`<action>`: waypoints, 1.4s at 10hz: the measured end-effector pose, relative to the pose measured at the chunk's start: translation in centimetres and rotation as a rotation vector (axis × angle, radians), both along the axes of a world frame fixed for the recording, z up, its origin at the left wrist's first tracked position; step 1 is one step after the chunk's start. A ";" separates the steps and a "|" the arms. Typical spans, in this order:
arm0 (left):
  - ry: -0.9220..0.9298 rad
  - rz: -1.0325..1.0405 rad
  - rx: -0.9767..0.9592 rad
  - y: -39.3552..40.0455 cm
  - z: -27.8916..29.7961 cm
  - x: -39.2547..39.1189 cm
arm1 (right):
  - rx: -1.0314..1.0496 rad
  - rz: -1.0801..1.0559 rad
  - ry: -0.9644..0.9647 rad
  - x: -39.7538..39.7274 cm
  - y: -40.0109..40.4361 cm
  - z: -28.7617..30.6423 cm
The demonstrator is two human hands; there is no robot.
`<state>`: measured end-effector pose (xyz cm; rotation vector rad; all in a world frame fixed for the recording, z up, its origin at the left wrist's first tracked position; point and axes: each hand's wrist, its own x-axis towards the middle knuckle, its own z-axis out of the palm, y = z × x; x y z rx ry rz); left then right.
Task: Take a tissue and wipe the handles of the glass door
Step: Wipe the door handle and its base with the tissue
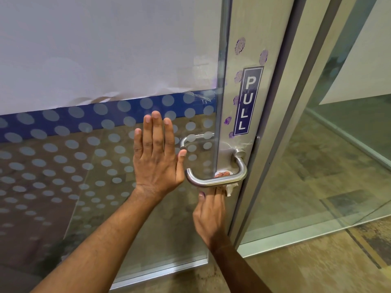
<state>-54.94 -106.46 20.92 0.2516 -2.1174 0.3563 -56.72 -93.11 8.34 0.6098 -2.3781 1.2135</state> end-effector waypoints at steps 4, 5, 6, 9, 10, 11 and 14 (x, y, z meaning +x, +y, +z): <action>-0.011 0.000 0.025 -0.1 0.0 0.0 | 0.055 -0.042 -0.071 -0.5 0.2 1.5; -0.015 0.001 0.015 -0.1 0.0 0.1 | -0.067 -0.073 -0.183 0.0 -0.4 1.8; -0.016 0.000 0.020 -0.1 0.0 0.0 | -0.242 -0.109 -0.138 -0.5 -0.4 2.5; -0.004 -0.003 0.025 0.1 0.1 0.0 | -0.935 -0.141 -0.355 -1.4 2.0 5.3; -0.007 0.000 0.020 0.1 0.0 0.0 | -1.131 -0.145 -0.437 -1.0 1.8 6.1; -0.011 -0.004 0.019 0.1 0.2 0.1 | -1.050 -0.186 -0.325 -0.7 1.1 6.4; -0.010 -0.003 0.021 0.0 0.2 0.0 | -0.641 -0.284 -0.034 -2.7 2.3 4.5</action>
